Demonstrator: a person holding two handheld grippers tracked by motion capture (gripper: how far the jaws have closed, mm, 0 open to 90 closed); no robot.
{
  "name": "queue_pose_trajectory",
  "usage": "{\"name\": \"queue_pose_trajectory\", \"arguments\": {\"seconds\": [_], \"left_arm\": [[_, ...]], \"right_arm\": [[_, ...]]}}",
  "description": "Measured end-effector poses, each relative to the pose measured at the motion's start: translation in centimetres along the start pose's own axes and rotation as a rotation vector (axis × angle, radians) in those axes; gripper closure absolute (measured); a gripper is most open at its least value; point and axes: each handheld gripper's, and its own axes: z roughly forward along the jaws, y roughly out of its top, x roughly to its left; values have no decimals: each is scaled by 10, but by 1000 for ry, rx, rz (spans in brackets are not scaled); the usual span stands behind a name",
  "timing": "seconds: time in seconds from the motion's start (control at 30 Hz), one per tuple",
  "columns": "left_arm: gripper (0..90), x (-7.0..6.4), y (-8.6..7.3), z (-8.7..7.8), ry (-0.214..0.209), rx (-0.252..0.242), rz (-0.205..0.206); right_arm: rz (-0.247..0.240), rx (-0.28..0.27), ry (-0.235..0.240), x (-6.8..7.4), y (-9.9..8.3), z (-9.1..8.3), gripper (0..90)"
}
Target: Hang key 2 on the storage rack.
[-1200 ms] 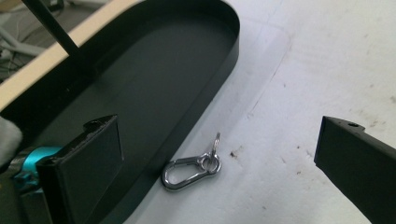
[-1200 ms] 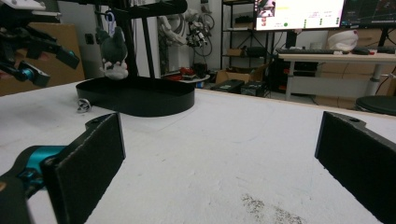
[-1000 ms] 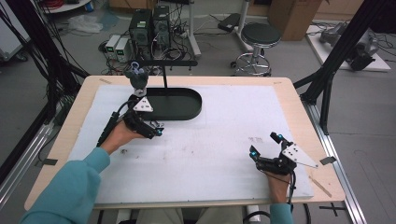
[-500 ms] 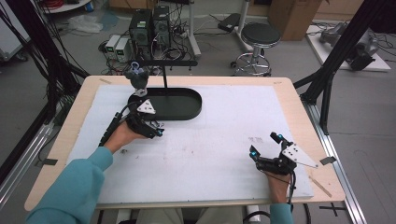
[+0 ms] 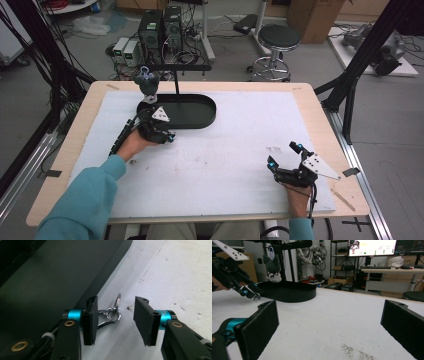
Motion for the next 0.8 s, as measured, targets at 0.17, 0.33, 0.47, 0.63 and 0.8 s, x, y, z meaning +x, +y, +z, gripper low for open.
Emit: {"name": "queue_pose_trajectory", "arguments": {"seconds": [0.17,0.33,0.47,0.63,0.8], "left_arm": [[628,1,-1,0,10,9,2],[697,0,0,0,11,4,12],[724,0,-1,1,8,14,21],[761,1,-1,1,15,19,28],[796,0,-1,2,14,12,29]], "right_arm": [[-1,0,-2,0,0,0,8],[-1,0,-1,0,0,0,8],[-5,1,-3,0,0,0,8],[-3,1,-2,0,0,0,8],[-2,2,-3,0,0,0,8]]}}
